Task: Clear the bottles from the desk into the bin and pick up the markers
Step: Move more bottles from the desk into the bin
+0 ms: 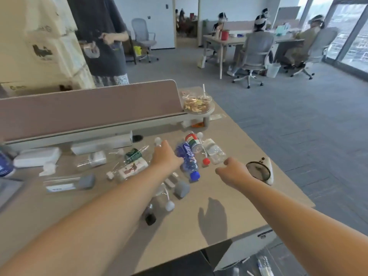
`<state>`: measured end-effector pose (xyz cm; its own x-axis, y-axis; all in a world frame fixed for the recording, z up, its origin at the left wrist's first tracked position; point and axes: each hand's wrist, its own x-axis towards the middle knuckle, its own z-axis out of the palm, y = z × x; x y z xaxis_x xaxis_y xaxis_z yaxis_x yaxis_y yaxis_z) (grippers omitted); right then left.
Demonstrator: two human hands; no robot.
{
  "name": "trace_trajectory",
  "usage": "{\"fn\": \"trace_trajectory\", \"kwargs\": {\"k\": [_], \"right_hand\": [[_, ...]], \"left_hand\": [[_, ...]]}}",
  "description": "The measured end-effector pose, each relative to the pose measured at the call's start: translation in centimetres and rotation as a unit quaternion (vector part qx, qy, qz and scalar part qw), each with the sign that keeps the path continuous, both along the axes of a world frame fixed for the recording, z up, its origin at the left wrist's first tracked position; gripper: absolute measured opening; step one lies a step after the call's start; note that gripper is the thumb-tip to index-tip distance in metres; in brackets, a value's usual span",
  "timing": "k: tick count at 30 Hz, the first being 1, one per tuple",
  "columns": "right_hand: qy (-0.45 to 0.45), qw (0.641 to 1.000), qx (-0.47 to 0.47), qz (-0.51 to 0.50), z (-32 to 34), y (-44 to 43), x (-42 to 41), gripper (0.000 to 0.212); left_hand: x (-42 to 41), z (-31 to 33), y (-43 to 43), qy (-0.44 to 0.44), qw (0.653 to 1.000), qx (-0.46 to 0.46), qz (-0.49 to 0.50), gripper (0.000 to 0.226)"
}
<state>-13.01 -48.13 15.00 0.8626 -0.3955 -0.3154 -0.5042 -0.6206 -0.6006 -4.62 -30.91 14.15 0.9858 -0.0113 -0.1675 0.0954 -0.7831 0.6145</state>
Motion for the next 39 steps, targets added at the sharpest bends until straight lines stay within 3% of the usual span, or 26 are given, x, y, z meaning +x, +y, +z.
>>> {"fn": "trace_trajectory", "kwargs": {"k": [3, 6, 9, 14, 17, 23, 26, 29, 31, 33, 39], "right_hand": [[0.033, 0.999, 0.013, 0.032, -2.9, 3.8, 2.7, 0.047], [0.053, 0.997, 0.016, 0.060, -5.3, 7.1, 4.7, 0.028], [0.069, 0.995, 0.003, 0.078, -7.1, 9.5, 6.5, 0.034], [0.098, 0.990, -0.025, 0.094, -7.8, 12.0, 7.9, 0.043], [0.101, 0.989, -0.046, 0.100, -7.4, 12.3, 8.4, 0.043], [0.082, 0.988, -0.062, 0.117, -5.8, 12.6, 8.9, 0.052], [0.086, 0.986, -0.067, 0.124, -5.7, 12.8, 9.3, 0.043], [0.076, 0.986, -0.067, 0.136, -6.4, 13.5, 10.6, 0.027], [0.077, 0.986, -0.048, 0.140, -7.3, 14.5, 11.3, 0.026], [0.079, 0.982, -0.044, 0.163, -8.5, 16.0, 11.9, 0.033], [0.096, 0.964, -0.131, 0.211, -13.6, 20.5, 11.3, 0.062]], "left_hand": [[1.2, -3.8, 4.6, 0.054, 0.997, 0.018, 0.043, 0.071], [1.9, -7.6, 8.2, 0.112, 0.987, 0.041, 0.105, 0.068], [2.4, -10.8, 10.5, 0.155, 0.971, 0.025, 0.181, 0.063], [2.8, -16.3, 12.2, 0.269, 0.925, -0.074, 0.260, 0.079], [2.9, -19.0, 12.4, 0.300, 0.881, -0.175, 0.321, 0.069], [4.0, -24.4, 13.3, 0.306, 0.880, -0.176, 0.317, 0.091], [2.6, -20.0, 13.3, 0.329, 0.880, -0.167, 0.299, 0.089], [1.2, -13.9, 13.5, 0.294, 0.907, -0.147, 0.263, 0.093], [0.8, -10.1, 14.1, 0.266, 0.922, -0.147, 0.242, 0.072], [0.9, -7.1, 15.1, 0.242, 0.931, -0.151, 0.227, 0.048], [2.3, -3.6, 19.1, 0.168, 0.950, -0.136, 0.225, 0.037]]}}
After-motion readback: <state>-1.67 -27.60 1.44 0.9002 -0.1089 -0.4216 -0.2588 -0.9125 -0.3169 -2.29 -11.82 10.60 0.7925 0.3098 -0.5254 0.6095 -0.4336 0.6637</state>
